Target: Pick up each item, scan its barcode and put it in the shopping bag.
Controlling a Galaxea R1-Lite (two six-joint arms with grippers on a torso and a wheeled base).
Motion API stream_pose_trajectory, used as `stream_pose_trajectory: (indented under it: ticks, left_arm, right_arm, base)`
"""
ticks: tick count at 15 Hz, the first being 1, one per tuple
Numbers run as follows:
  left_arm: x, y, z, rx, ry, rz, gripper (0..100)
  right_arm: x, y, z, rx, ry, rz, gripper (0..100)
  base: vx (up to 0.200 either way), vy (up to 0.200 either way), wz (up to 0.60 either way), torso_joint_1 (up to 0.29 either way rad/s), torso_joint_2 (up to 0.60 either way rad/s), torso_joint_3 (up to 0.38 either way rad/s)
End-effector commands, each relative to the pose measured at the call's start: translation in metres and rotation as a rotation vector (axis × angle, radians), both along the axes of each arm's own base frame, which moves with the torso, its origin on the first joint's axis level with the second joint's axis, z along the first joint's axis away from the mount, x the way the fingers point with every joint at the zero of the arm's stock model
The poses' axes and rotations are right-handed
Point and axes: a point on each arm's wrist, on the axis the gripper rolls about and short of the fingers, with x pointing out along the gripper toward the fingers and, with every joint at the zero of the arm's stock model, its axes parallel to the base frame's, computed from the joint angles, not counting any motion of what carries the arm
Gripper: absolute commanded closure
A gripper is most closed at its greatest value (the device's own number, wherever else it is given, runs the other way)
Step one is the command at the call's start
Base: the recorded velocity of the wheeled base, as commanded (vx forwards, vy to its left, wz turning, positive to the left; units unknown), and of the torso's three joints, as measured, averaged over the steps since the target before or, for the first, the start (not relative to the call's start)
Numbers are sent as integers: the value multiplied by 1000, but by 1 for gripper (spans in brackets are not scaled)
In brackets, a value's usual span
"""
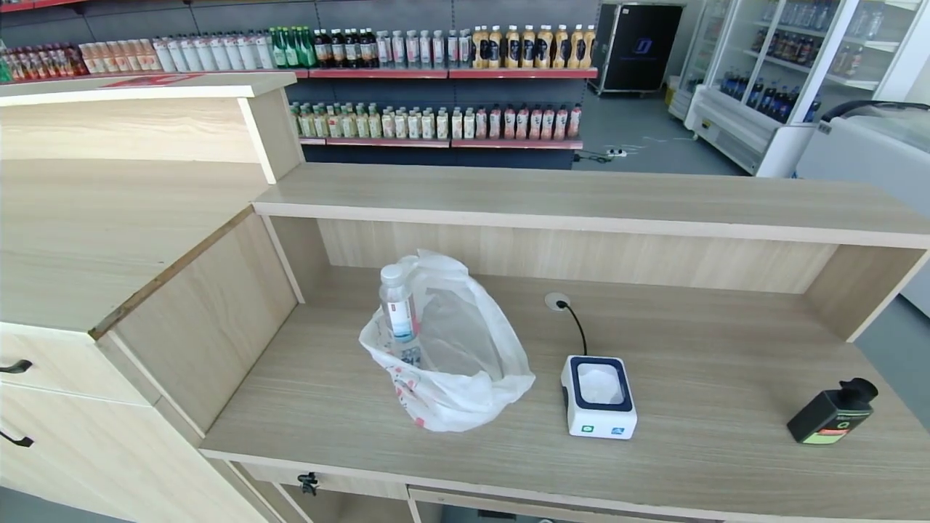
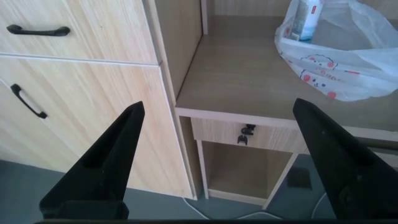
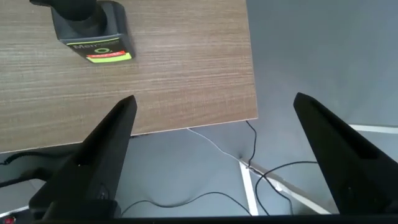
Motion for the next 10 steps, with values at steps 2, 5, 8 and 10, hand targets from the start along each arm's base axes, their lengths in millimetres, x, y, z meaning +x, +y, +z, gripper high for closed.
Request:
stream_pose_trajectory:
  ticks: [2, 5, 8, 10]
  left_arm:
    - [0, 0, 0, 0, 0, 1, 0]
    - [0, 0, 0, 0, 0, 1, 0]
    - [0, 0, 0, 0, 0, 1, 0]
    - [0, 0, 0, 0, 0, 1, 0]
  right_arm:
    - [9, -15, -23, 18, 25, 8, 0]
    - [19, -31, -39, 15, 17, 11, 0]
    - [29, -34, -43, 47, -19, 73, 0]
    - [47, -24, -44, 73, -50, 171, 0]
  base:
    - [0, 0, 0, 0, 0, 0]
    - [0, 0, 0, 0, 0, 0]
    - [0, 0, 0, 0, 0, 0]
    - [0, 0, 0, 0, 0, 0]
